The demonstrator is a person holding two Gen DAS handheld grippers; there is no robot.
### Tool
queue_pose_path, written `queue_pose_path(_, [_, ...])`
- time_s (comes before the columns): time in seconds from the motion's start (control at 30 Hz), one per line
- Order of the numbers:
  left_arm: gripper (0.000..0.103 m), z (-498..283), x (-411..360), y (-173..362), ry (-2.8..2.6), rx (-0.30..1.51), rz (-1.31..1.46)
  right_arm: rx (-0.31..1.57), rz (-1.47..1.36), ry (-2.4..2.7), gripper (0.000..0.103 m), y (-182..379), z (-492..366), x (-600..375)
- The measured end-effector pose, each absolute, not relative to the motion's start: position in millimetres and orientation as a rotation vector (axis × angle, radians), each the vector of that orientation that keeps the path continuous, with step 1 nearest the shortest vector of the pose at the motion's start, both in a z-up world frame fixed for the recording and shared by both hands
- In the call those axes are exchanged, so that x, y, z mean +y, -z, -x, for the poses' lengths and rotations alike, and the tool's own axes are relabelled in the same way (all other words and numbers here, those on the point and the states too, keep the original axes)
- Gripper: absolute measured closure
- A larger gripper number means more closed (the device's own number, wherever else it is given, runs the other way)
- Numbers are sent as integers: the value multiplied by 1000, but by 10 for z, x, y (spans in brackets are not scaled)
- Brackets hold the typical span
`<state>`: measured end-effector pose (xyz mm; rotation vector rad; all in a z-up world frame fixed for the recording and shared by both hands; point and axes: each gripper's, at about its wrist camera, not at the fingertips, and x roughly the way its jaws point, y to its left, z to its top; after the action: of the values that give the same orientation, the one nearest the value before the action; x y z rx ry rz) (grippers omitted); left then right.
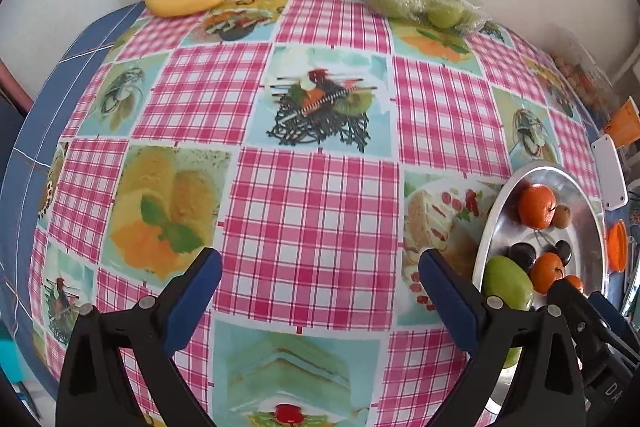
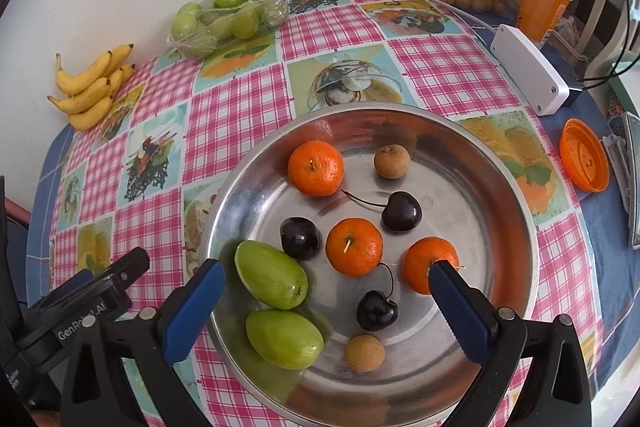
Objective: Organize fruits
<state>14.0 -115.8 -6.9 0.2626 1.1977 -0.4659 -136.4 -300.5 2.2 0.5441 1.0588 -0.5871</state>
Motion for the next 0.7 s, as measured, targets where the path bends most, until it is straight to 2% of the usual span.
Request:
queue_pose_path(0.37, [4,-68,-1029,-56,423,1122,-247,1042,-529,592,0,-86,1381,-2859])
queue_pose_path(0.7, [4,77,-706,-202,320,1135,-305,1064,-459,552,0,-78,1402,-2504])
